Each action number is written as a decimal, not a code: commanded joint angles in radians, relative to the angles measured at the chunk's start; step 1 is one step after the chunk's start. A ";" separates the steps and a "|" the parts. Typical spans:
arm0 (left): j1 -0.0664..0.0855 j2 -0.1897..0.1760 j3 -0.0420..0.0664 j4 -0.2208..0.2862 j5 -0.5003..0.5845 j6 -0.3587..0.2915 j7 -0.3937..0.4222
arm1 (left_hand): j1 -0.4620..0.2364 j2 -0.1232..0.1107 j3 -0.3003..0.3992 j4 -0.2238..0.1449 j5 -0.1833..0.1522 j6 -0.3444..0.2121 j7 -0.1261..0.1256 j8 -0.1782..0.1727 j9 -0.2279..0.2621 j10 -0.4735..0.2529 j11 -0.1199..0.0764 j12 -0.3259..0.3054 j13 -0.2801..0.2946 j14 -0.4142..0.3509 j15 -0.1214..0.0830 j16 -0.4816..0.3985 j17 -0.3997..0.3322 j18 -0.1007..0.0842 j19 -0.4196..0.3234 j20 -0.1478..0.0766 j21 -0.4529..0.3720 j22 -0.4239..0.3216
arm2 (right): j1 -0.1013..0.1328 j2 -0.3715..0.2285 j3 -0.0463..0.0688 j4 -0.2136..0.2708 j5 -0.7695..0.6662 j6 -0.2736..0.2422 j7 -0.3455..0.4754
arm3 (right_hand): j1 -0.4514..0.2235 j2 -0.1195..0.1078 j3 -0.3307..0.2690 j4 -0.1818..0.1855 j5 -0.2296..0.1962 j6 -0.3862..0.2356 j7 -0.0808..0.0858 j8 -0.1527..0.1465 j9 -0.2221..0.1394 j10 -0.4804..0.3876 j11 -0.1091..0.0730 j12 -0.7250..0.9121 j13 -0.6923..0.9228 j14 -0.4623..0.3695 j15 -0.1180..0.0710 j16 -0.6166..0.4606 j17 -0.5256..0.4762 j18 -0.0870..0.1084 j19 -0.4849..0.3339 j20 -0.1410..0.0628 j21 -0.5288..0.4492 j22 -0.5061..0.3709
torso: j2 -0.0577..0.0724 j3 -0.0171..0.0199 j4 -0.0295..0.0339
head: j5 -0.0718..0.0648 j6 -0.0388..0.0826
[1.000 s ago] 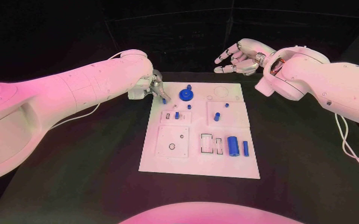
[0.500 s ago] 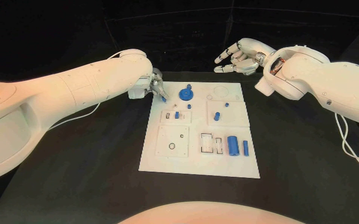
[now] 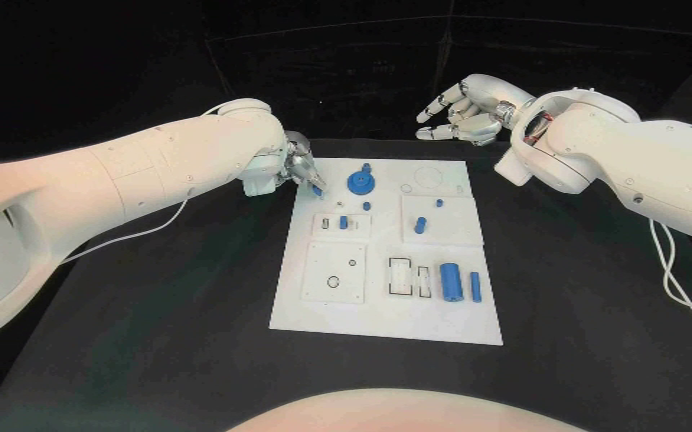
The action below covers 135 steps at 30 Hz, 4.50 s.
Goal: Assemble the parts on the task board
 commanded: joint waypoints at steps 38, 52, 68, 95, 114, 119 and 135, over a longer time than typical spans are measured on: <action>-0.101 -0.199 -0.031 0.386 -0.161 -0.382 0.067 | -0.042 -0.051 0.211 -0.152 0.010 0.005 -0.008 0.042 0.017 0.026 -0.010 0.001 0.002 0.104 -0.004 0.003 0.263 0.010 0.008 -0.006 0.004 0.013 | 0.002 0.001 0.000 -0.019 -0.001 0.011 0.009 | 0.006 0.003 -0.001 0.000 0.048 -0.005 -0.004 0.007 -0.002 -0.007 -0.001 -0.008 0.006 0.091 -0.005 -0.008 0.214 0.016 -0.005 -0.003 -0.007 -0.003 | -0.005 0.0038 0.0135 | 0.003 -0.016; -0.107 -0.181 -0.035 0.365 -0.170 -0.309 0.043 | -0.043 -0.054 0.212 -0.152 0.010 0.005 -0.008 0.043 0.017 0.025 -0.010 -0.001 -0.002 0.104 -0.004 0.003 0.263 0.010 0.008 -0.006 0.004 0.013 | 0.001 0.002 0.000 -0.019 -0.001 0.014 0.010 | 0.005 0.003 -0.003 0.001 0.048 -0.005 -0.004 0.008 -0.002 -0.007 -0.001 -0.008 0.006 0.091 -0.005 -0.007 0.215 0.016 -0.005 -0.003 -0.007 -0.003 | -0.006 0.0044 0.0130 | 0.002 -0.020; -0.108 -0.181 -0.037 0.367 -0.170 -0.238 0.030 | -0.044 -0.059 0.213 -0.154 0.010 0.006 -0.009 0.045 0.018 0.024 -0.010 -0.006 -0.008 0.104 -0.004 0.003 0.263 0.009 0.009 -0.006 0.006 0.017 | 0.001 0.002 0.000 -0.020 -0.001 0.019 0.009 | 0.005 0.003 -0.003 0.001 0.048 -0.005 -0.004 0.008 -0.002 -0.007 -0.001 -0.008 0.006 0.091 -0.005 -0.007 0.215 0.016 -0.005 -0.003 -0.007 -0.003 | -0.006 0.0043 0.0131 | 0.001 -0.025; -0.108 -0.173 -0.037 0.364 -0.166 -0.218 0.017 | -0.081 -0.075 0.184 -0.129 0.007 0.027 -0.018 0.062 0.023 0.040 -0.015 0.002 -0.002 0.104 -0.006 0.003 0.263 0.009 0.010 -0.007 0.007 0.020 | 0.001 0.003 0.000 -0.019 -0.001 0.021 0.009 | 0.005 0.003 -0.003 0.001 0.048 -0.005 -0.004 0.008 -0.002 -0.007 -0.001 -0.008 0.006 0.091 -0.005 -0.007 0.215 0.016 -0.005 -0.003 -0.007 -0.003 | -0.006 0.0050 0.0124 | 0.000 -0.028; -0.107 -0.154 -0.037 0.343 -0.162 -0.209 0.005 | -0.152 -0.076 -0.026 -0.039 0.005 0.054 -0.032 0.073 0.025 0.053 -0.027 0.026 0.024 0.104 -0.018 0.003 0.263 0.006 0.016 -0.018 0.016 0.035 | 0.001 0.004 0.000 -0.018 -0.001 0.020 0.010 | 0.005 0.003 -0.003 0.001 0.048 -0.005 -0.004 0.008 -0.002 -0.007 -0.001 -0.008 0.006 0.091 -0.005 -0.007 0.215 0.016 -0.005 -0.003 -0.007 -0.003 | -0.006 0.0046 0.0128 | -0.004 -0.031; -0.107 -0.153 -0.037 0.338 -0.162 -0.209 0.002 | -0.154 -0.074 -0.039 -0.034 0.005 0.056 -0.033 0.072 0.024 0.054 -0.028 0.028 0.026 0.104 -0.018 0.003 0.263 0.005 0.017 -0.018 0.018 0.038 | 0.001 0.004 0.000 -0.018 -0.001 0.020 0.010 | 0.005 0.003 -0.003 0.001 0.048 -0.005 -0.004 0.008 -0.002 -0.007 -0.001 -0.008 0.006 0.091 -0.005 -0.007 0.215 0.016 -0.005 -0.003 -0.007 -0.003 | -0.006 0.0044 0.0125 | -0.006 -0.031; -0.107 -0.174 -0.036 0.350 -0.141 -0.272 0.035 | -0.250 -0.112 -0.235 0.069 0.005 0.065 -0.034 0.071 0.021 0.053 -0.028 0.029 0.026 0.104 -0.020 0.003 0.263 0.005 0.018 -0.020 0.018 0.043 | 0.001 0.005 0.000 -0.022 -0.001 0.020 0.013 | 0.003 0.002 -0.005 0.004 0.047 -0.006 -0.004 0.009 -0.002 -0.010 -0.001 -0.011 0.001 0.090 -0.005 -0.009 0.212 0.017 -0.006 -0.003 -0.009 -0.007 | -0.006 0.0026 0.0134 | -0.009 -0.028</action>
